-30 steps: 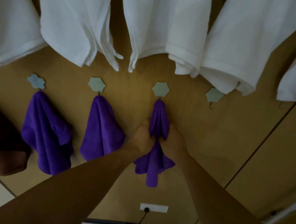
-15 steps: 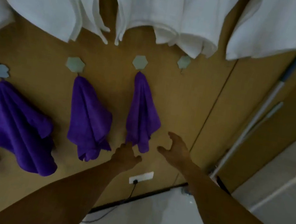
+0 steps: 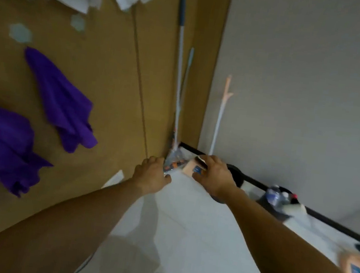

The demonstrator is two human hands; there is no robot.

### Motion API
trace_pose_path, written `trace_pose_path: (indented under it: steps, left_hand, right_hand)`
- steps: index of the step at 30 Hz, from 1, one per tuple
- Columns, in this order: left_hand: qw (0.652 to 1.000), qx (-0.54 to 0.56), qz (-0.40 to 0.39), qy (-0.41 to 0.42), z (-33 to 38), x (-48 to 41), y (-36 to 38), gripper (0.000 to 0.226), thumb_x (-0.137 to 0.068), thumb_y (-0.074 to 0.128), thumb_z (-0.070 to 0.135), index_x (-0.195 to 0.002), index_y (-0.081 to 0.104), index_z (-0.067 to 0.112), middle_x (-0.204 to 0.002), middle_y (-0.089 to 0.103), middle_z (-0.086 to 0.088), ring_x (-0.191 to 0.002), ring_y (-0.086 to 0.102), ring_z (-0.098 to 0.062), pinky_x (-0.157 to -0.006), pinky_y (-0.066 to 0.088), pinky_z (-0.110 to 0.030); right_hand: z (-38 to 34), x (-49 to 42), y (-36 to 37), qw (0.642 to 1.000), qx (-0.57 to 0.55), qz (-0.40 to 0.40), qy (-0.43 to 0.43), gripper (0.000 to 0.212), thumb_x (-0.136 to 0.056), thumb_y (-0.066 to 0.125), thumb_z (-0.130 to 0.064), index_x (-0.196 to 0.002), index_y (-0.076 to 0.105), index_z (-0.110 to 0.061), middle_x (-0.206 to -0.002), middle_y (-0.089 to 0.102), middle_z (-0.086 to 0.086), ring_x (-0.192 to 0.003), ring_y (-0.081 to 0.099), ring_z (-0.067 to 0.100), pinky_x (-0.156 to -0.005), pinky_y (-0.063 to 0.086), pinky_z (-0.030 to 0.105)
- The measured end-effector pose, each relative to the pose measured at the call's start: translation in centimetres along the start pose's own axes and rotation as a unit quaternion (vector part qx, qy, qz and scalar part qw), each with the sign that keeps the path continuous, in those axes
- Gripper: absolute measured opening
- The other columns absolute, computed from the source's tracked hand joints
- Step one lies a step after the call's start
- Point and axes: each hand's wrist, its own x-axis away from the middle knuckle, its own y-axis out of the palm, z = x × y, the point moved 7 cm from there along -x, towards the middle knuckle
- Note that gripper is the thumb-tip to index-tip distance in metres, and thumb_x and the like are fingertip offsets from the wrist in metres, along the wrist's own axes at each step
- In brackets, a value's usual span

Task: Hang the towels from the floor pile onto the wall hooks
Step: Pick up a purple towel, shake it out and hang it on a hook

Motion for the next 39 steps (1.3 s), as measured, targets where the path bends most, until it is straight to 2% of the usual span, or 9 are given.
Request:
trace_pose_path:
  steps: [7, 12, 15, 26, 29, 32, 34, 37, 39]
  left_hand:
    - [0.982, -0.020, -0.049, 0.184, 21.1, 4.5, 6.8, 0.057, -0.086, 0.057, 0.038, -0.138, 0.042, 0.020, -0.140, 0.044, -0.010, -0.127, 0.043, -0.031, -0.103, 0.038, -0.046]
    - [0.953, -0.074, -0.115, 0.271, 34.5, 12.2, 17.2, 0.067, -0.087, 0.055, 0.046, -0.144, 0.032, 0.016, -0.145, 0.036, -0.011, -0.132, 0.035, -0.031, -0.107, 0.034, -0.044]
    - [0.934, -0.079, -0.170, 0.305, 39.3, 16.6, 23.9, 0.068, -0.088, 0.053, 0.046, -0.146, 0.029, 0.019, -0.149, 0.033, -0.008, -0.134, 0.033, -0.029, -0.107, 0.032, -0.044]
    - [0.859, -0.164, -0.339, 0.346, 43.2, 20.5, 46.4, 0.064, -0.089, 0.052, 0.043, -0.144, 0.033, 0.018, -0.145, 0.036, -0.008, -0.129, 0.038, -0.028, -0.102, 0.036, -0.040]
    - [0.849, -0.176, -0.361, 0.342, 42.2, 20.6, 53.8, 0.059, -0.088, 0.054, 0.041, -0.139, 0.038, 0.017, -0.140, 0.041, -0.010, -0.124, 0.043, -0.031, -0.098, 0.040, -0.043]
    - [0.838, -0.190, -0.393, 0.327, 39.8, 21.0, 62.2, 0.043, -0.088, 0.053, 0.039, -0.123, 0.046, 0.016, -0.130, 0.047, -0.010, -0.115, 0.048, -0.031, -0.094, 0.044, -0.044]
    - [0.840, -0.191, -0.401, 0.311, 38.0, 20.7, 68.4, 0.038, -0.089, 0.052, 0.039, -0.118, 0.046, 0.016, -0.127, 0.048, -0.010, -0.113, 0.049, -0.030, -0.094, 0.045, -0.045]
    - [0.845, -0.185, -0.410, 0.290, 35.1, 20.3, 77.6, 0.055, -0.091, 0.052, 0.040, -0.138, 0.037, 0.015, -0.142, 0.037, -0.010, -0.126, 0.041, -0.031, -0.103, 0.040, -0.045]
    - [0.845, -0.180, -0.409, 0.293, 33.7, 20.1, 82.9, 0.058, -0.092, 0.052, 0.039, -0.141, 0.035, 0.014, -0.144, 0.034, -0.011, -0.128, 0.039, -0.032, -0.104, 0.038, -0.043]
  right_hand:
    - [17.4, 16.2, -7.1, 0.980, -0.006, 0.095, 0.175, 0.062, -0.086, 0.060, -0.047, -0.141, 0.042, -0.026, -0.145, 0.042, 0.006, -0.130, 0.040, 0.030, -0.108, 0.037, 0.044]
    - [30.7, 31.8, -7.8, 0.941, -0.018, 0.088, 0.327, 0.061, -0.087, 0.058, -0.049, -0.142, 0.041, -0.029, -0.145, 0.039, 0.006, -0.131, 0.038, 0.027, -0.106, 0.039, 0.045]
    - [36.5, 38.8, -6.5, 0.911, -0.032, 0.092, 0.400, 0.058, -0.089, 0.056, -0.046, -0.141, 0.042, -0.025, -0.145, 0.039, 0.007, -0.132, 0.037, 0.028, -0.105, 0.039, 0.045]
    - [48.8, 50.2, 9.0, 0.811, -0.153, -0.003, 0.565, 0.053, -0.091, 0.053, -0.040, -0.138, 0.045, -0.019, -0.135, 0.047, 0.010, -0.120, 0.050, 0.029, -0.098, 0.045, 0.039]
    - [53.1, 51.0, 15.8, 0.794, -0.170, -0.034, 0.583, 0.051, -0.093, 0.051, -0.039, -0.137, 0.044, -0.016, -0.137, 0.045, 0.013, -0.119, 0.050, 0.032, -0.097, 0.044, 0.039]
    - [57.3, 52.0, 24.6, 0.776, -0.182, -0.073, 0.600, 0.050, -0.095, 0.050, -0.040, -0.138, 0.043, -0.016, -0.142, 0.043, 0.012, -0.119, 0.052, 0.031, -0.096, 0.045, 0.038]
    - [60.6, 52.4, 30.8, 0.769, -0.181, -0.092, 0.605, 0.045, -0.094, 0.049, -0.040, -0.133, 0.047, -0.016, -0.135, 0.048, 0.012, -0.111, 0.055, 0.031, -0.091, 0.048, 0.039]
    - [64.5, 53.5, 40.2, 0.750, -0.197, -0.113, 0.621, 0.037, -0.093, 0.049, -0.039, -0.121, 0.049, -0.016, -0.119, 0.054, 0.010, -0.097, 0.057, 0.027, -0.084, 0.052, 0.039]
    - [66.5, 54.7, 46.1, 0.734, -0.212, -0.111, 0.636, 0.044, -0.091, 0.050, -0.043, -0.124, 0.046, -0.015, -0.121, 0.053, 0.010, -0.102, 0.056, 0.029, -0.088, 0.052, 0.043]
